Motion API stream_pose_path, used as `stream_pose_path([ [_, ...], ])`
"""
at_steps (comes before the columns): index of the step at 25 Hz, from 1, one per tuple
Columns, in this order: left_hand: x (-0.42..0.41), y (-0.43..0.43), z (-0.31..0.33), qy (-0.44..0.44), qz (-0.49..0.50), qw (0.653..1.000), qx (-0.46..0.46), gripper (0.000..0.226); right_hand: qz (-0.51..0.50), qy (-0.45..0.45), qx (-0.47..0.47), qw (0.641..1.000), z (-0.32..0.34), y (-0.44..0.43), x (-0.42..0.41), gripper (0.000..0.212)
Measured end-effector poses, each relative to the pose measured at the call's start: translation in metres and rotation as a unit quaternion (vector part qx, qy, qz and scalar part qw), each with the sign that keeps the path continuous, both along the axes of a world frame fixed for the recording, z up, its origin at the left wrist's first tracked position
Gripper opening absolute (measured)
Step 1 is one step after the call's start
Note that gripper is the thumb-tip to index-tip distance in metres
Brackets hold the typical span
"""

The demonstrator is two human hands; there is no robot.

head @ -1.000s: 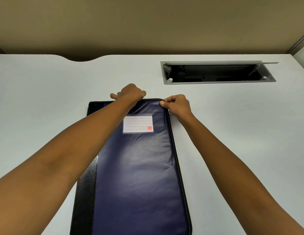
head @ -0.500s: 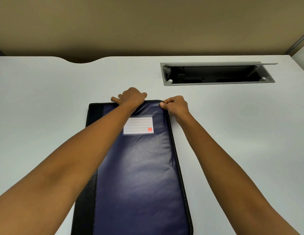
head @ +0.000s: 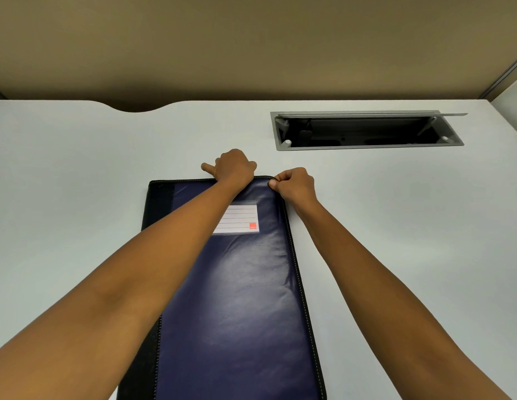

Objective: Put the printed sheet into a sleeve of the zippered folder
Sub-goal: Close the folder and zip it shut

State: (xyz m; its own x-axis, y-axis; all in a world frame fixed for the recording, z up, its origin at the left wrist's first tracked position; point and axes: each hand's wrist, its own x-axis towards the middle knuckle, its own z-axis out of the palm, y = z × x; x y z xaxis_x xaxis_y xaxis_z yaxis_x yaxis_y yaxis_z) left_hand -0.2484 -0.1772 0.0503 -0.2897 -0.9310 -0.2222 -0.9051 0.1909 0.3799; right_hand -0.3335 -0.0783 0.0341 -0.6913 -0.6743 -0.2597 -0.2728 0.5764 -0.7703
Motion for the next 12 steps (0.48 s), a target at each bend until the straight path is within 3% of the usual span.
stream_pose_path([
  [6, -0.020, 0.009, 0.005, 0.004, -0.064, 0.998, 0.002, 0.032, -0.007, -0.008, -0.010, 1.000, 0.001, 0.000, 0.002, 0.011],
  [12, -0.008, 0.005, -0.004, 0.001, -0.040, 0.999, 0.008, 0.030, -0.001, -0.039, -0.019, 0.999, 0.000, 0.003, -0.002, 0.011],
])
